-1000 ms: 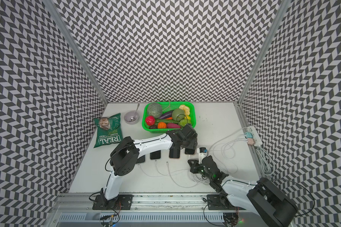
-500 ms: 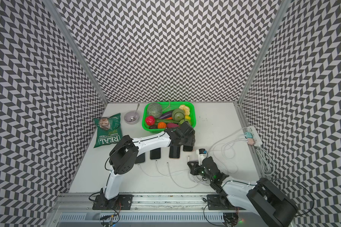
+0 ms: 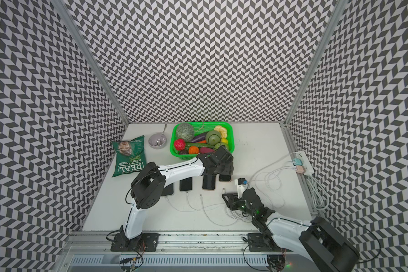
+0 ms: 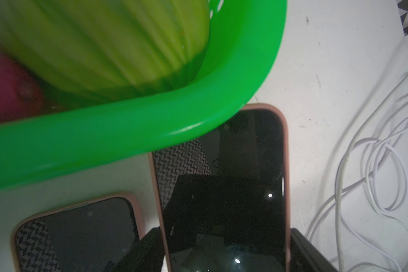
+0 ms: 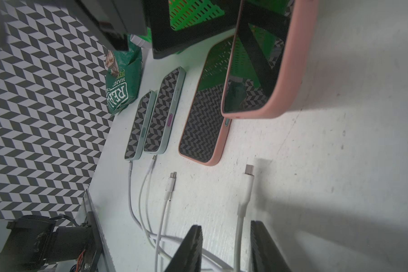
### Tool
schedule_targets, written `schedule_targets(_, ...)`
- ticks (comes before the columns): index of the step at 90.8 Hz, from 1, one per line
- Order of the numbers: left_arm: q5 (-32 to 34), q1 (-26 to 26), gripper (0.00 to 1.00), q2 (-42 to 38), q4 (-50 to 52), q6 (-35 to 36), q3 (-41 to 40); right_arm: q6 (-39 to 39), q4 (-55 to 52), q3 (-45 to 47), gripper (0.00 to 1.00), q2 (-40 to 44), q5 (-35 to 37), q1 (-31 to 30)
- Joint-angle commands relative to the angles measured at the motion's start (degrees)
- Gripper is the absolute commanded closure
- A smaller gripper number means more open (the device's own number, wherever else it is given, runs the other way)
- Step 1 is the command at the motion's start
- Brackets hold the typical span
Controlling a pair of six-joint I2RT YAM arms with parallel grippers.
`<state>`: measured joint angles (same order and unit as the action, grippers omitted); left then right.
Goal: Unplug the charging cable from the phone
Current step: Remove the charging cable from the phone, then place the phone at the center of the board.
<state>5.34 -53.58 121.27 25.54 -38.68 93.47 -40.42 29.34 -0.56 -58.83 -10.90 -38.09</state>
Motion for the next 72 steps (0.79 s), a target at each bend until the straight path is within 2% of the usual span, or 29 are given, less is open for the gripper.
schedule_targets(1, 1.32, -0.16, 1.0, -2.32, -2.64, 0.09, 2.05, 0.43, -2.18, -0.36, 0.54, 3.24, 1.3, -0.16)
schedule_targets(21, 2.12, -0.36, 1.0, -1.15, -2.26, 0.53, 2.62, -0.47, -10.96, -1.17, 0.26, 11.72, 4.71, -0.11)
schedule_targets(43, 3.06, -0.33, 1.0, 0.58, -1.9, 0.83, 3.85, -0.8, -19.18, -1.76, 0.09, 22.0, 8.25, -0.05)
schedule_targets(48, 3.26, -0.36, 1.0, 1.03, -1.77, 0.94, 4.27, -0.8, -20.51, -1.76, 0.01, 24.15, 9.01, -0.06)
schedule_targets(72, 3.88, -0.36, 1.0, 2.85, -1.34, 0.88, 5.16, -0.53, -25.05, -1.66, 0.0, 34.17, 11.19, -0.06)
